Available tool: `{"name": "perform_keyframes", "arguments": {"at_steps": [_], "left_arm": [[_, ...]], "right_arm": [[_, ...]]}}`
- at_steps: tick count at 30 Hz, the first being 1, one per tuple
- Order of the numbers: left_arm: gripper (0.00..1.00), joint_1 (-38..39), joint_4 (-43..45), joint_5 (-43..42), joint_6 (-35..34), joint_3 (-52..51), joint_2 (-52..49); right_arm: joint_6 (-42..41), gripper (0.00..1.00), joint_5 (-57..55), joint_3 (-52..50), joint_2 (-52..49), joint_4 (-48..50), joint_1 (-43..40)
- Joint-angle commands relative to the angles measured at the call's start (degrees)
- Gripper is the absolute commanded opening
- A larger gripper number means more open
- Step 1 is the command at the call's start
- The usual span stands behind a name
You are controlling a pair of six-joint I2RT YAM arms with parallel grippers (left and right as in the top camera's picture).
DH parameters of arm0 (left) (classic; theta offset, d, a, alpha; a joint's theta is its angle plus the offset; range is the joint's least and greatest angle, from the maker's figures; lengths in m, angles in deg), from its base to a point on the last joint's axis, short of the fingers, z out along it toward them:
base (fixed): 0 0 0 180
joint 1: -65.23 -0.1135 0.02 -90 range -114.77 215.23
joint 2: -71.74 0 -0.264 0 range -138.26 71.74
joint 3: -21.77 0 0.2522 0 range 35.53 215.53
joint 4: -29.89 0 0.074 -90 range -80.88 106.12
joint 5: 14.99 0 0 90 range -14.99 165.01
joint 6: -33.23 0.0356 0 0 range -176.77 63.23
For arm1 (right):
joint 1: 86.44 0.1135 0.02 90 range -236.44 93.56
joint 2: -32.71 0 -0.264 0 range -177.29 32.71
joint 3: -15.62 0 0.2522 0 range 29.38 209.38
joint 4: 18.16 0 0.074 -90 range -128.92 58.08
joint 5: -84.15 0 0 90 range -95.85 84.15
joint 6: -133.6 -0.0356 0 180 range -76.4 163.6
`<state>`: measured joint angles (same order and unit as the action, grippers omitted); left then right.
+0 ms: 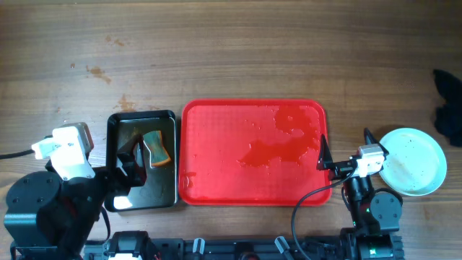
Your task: Clean dirty plates on tray and stack at the side
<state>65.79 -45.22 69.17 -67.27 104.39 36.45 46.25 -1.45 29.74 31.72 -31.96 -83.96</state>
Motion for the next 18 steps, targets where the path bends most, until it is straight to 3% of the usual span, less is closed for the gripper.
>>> {"name": "perform_keyframes", "arguments": {"at_steps": [1, 18], "left_arm": [[1.00, -0.3, 0.2, 0.5, 1.3, 0.6, 0.0], [1.00, -0.5, 0.7, 1.6, 1.3, 0.6, 0.1]], "right_arm": [[0.3, 1.00, -1.0, -0.1, 0.7, 0.1, 0.1], [0.3, 1.00, -1.0, -0.1, 0.7, 0.1, 0.1]]}}
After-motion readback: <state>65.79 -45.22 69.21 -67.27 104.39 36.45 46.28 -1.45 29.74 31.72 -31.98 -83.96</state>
